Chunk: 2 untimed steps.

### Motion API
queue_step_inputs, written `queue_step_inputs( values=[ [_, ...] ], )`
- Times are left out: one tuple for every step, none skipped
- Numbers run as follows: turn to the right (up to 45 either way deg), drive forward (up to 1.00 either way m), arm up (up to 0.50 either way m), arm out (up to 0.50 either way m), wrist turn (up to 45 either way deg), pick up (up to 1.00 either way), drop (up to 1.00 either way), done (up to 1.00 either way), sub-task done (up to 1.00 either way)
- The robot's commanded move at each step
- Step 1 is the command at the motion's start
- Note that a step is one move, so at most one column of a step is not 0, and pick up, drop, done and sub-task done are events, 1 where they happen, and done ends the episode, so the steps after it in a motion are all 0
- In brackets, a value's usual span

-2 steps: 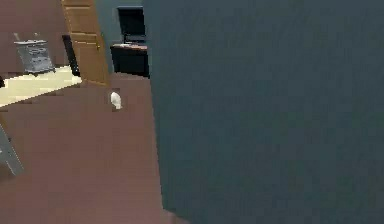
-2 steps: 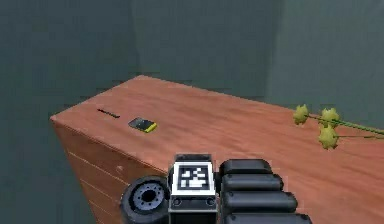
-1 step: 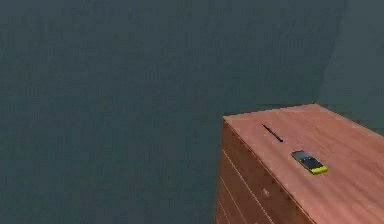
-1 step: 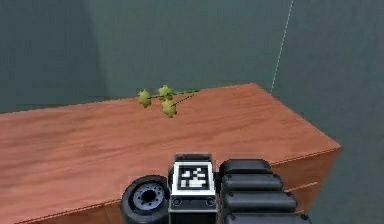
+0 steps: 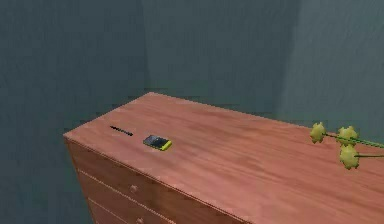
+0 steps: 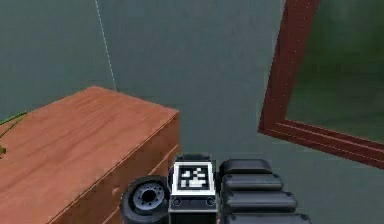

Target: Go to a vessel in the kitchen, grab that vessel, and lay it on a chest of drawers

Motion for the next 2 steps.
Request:
queue_step_inputs(
  values=[
    [0.0,0.1,0.0,0.0,0.0,0.0,0.0,0.0,0.0],
    [-45.0,0.0,0.0,0.0,0.0,0.0,0.0,0.0,0.0]
  ],
)
